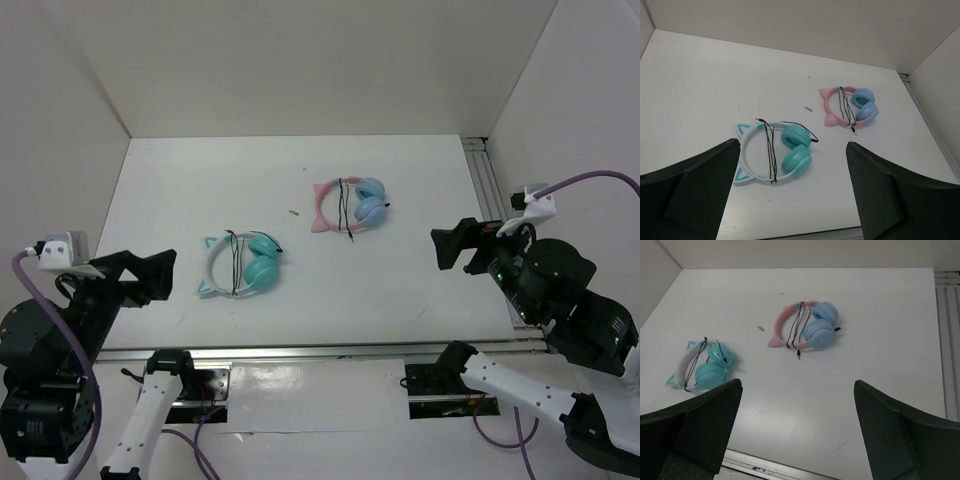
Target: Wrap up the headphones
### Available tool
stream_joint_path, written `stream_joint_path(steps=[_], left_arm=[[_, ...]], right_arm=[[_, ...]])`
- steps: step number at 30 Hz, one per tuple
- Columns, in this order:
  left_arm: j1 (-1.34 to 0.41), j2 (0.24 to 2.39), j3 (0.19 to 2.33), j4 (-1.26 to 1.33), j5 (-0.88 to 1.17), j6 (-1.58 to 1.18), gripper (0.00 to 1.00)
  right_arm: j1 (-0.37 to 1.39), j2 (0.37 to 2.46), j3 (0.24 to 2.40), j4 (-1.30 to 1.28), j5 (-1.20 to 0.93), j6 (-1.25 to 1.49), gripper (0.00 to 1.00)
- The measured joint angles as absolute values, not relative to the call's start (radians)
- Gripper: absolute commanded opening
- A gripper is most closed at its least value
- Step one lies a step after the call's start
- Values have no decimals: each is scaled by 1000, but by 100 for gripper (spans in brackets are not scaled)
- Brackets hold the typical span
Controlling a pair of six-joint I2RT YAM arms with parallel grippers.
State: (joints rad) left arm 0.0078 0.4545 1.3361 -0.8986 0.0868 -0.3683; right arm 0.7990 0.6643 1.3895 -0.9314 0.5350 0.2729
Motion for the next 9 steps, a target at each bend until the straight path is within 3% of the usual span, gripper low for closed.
stream_joint_path(steps=[9], left_arm=[[-25, 455, 1420, -935, 66, -366, 100]], right_arm=[[778, 635, 1390, -1016, 538, 271, 100]])
